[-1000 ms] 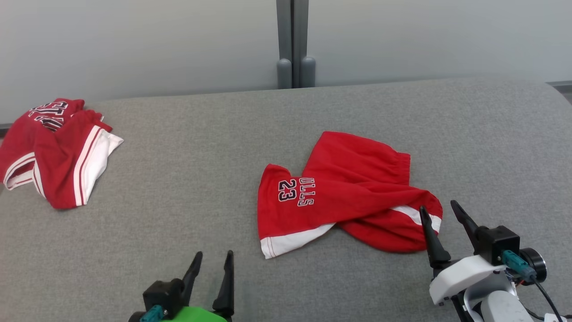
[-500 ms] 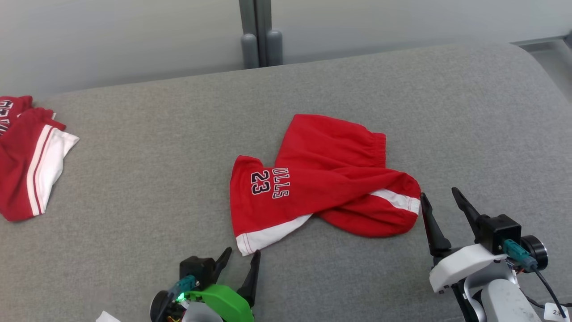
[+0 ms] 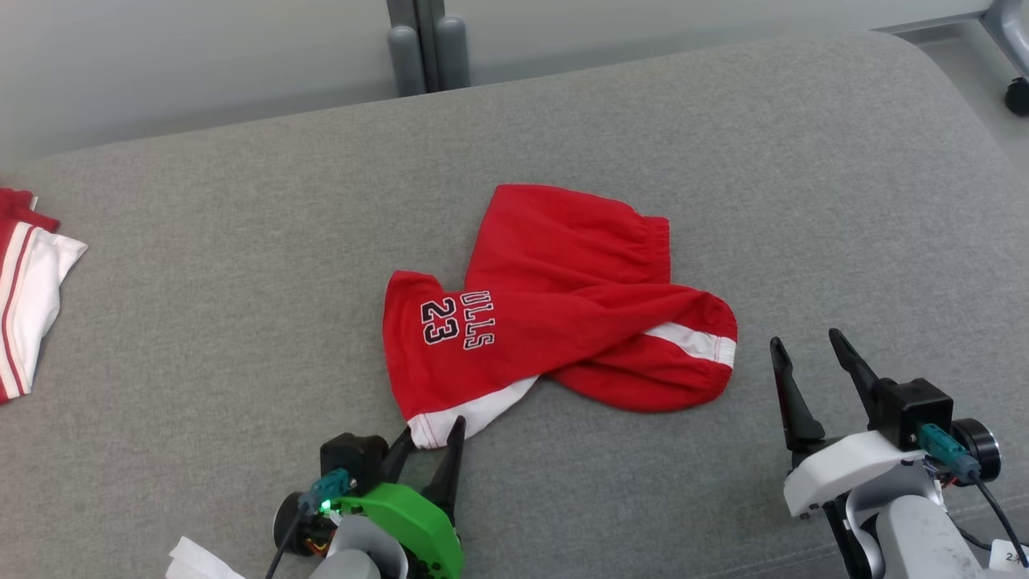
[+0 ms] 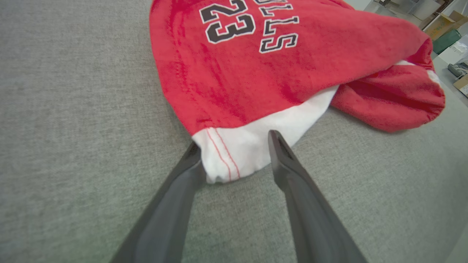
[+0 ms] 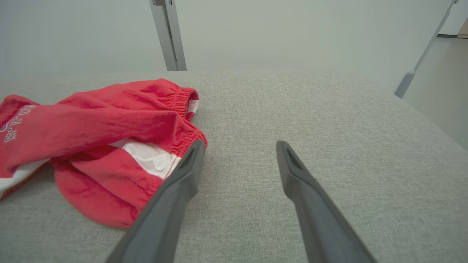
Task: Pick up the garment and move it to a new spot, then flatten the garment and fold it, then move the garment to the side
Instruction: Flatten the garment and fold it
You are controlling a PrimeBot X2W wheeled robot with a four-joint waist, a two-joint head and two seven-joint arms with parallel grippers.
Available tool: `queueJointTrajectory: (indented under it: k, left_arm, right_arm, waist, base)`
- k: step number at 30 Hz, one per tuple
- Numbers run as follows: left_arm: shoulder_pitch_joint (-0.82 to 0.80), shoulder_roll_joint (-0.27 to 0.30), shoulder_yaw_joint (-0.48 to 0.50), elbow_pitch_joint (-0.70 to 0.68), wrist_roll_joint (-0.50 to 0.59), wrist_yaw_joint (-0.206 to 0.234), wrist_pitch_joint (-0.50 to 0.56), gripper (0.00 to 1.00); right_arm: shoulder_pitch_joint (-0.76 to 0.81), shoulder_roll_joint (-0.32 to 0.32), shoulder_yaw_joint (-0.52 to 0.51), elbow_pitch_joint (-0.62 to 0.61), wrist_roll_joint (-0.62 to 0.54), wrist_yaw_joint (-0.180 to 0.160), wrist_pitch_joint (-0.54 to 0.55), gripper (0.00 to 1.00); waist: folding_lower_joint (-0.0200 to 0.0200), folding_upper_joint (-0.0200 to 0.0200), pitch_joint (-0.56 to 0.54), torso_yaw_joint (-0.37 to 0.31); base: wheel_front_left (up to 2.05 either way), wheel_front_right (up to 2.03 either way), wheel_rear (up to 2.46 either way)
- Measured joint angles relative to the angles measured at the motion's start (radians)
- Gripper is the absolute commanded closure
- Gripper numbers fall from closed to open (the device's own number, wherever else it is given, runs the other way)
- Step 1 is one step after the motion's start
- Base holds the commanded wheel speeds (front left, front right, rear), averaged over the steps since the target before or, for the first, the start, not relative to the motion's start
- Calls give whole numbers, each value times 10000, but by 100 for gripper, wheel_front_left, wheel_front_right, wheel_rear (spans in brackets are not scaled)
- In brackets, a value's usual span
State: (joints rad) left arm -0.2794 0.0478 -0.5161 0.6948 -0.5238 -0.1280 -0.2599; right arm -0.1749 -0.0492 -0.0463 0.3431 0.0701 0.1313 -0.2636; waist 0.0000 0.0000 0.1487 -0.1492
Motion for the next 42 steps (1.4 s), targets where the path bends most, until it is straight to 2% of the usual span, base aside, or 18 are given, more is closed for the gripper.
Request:
queueJointTrajectory:
  k: [3,4,13,23,27,28,29,30,31,32,33,34,42]
  left_arm:
    - [15,2,-54,-115,-215,-12,-12,84]
    - [16,10,-71,-138,-215,-12,-12,100]
    - [170,173,660,-1118,58,-12,-25,100]
    - [584,165,1191,-1845,566,-12,-25,100]
    - [663,144,1185,-2040,690,-12,-25,100]
    - [677,138,1185,-2090,706,-12,-25,100]
    - [691,132,1191,-2132,732,-12,-25,100]
    - [709,127,1193,-2184,761,-12,-25,100]
    - [735,123,1198,-2236,759,-12,-25,100]
    - [759,123,1198,-2261,759,-12,-25,100]
    - [792,123,1198,-2293,759,-12,-25,100]
    - [833,130,1198,-2324,759,-12,-25,100]
    - [903,493,1158,-2646,754,-13,-25,100]
  right_arm:
    - [-2,4,-13,82,-31,0,2,0]
    - [-8,2,-12,121,-56,0,0,0]
    - [-321,6,849,1338,401,0,132,0]
    - [-1086,-6,1597,2144,2006,0,884,0]
    - [-1410,-330,2008,2313,2648,0,1367,0]
    - [-1457,-430,2119,2299,2801,0,1457,16]
    - [-1481,-504,2176,2282,2926,0,1515,36]
    - [-1489,-594,2265,2242,3085,0,1597,62]
    - [-1488,-673,2366,2180,3229,0,1687,69]
    - [-1487,-744,2456,2132,3319,0,1783,82]
    - [-1477,-821,2552,2082,3409,0,1908,87]
    - [-1425,-932,2711,1981,3601,0,2132,100]
    - [-1025,-1569,3540,825,4431,0,2897,100]
  waist:
    - [0,0,15,65]
    - [0,0,17,84]
    - [0,0,-9,240]
    - [0,0,-54,501]
    - [0,0,-62,654]
    - [0,0,-71,695]
    - [0,0,-81,727]
    - [0,0,-99,760]
    - [0,0,-126,787]
    - [0,0,-153,805]
    - [0,0,-184,819]
    - [0,0,-238,836]
    - [0,0,-613,754]
  base:
    - [0,0,0]
    - [0,0,0]
    - [0,0,0]
    - [0,0,0]
    - [0,0,0]
    - [0,0,0]
    - [0,0,0]
    - [0,0,0]
    - [0,0,0]
    - [0,0,0]
    - [0,0,0]
    - [0,0,0]
    - [0,0,0]
